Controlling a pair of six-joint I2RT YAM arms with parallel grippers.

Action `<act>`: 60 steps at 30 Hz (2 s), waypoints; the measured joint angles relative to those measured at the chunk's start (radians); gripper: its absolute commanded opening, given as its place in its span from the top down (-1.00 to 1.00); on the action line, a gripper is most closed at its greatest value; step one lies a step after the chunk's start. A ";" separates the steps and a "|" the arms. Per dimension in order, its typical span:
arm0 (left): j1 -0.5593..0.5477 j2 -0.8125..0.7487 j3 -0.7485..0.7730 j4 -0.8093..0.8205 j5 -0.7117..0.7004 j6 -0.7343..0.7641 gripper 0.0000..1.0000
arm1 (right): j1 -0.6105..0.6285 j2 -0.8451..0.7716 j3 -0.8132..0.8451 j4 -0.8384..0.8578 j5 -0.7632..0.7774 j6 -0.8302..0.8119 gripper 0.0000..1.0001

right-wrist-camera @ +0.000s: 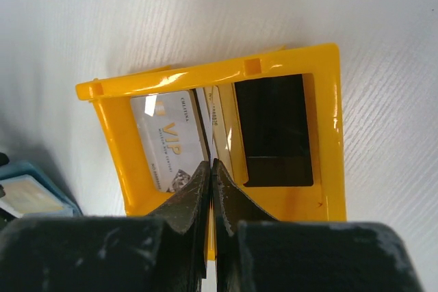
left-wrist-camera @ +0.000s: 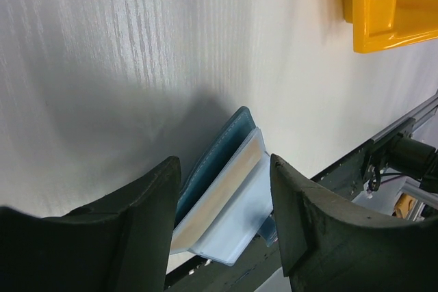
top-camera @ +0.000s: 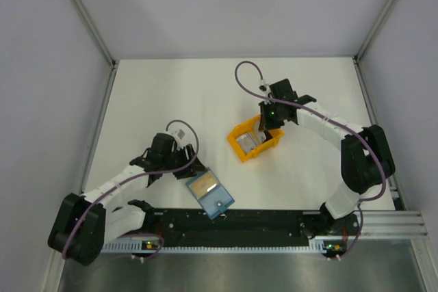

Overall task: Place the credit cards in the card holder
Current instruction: Pick up the credit card from the storage box, then insert the credit card into the card holder.

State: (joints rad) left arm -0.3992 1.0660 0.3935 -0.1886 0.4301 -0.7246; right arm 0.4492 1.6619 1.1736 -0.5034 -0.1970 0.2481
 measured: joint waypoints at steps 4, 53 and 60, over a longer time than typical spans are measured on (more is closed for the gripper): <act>-0.012 0.019 0.000 -0.005 -0.012 0.007 -0.18 | 0.000 -0.019 0.000 -0.001 -0.032 0.011 1.00; -0.047 0.083 0.008 0.010 0.113 0.100 1.00 | 0.000 -0.183 -0.042 -0.002 -0.288 0.031 1.00; -0.048 0.097 0.076 -0.030 0.040 0.096 1.00 | 0.014 -0.188 -0.073 0.015 -0.406 -0.014 1.00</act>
State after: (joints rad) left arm -0.4477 1.1633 0.4694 -0.2188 0.4698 -0.6285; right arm 0.4633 1.4734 1.1004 -0.4881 -0.6025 0.2344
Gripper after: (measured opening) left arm 0.008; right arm 0.005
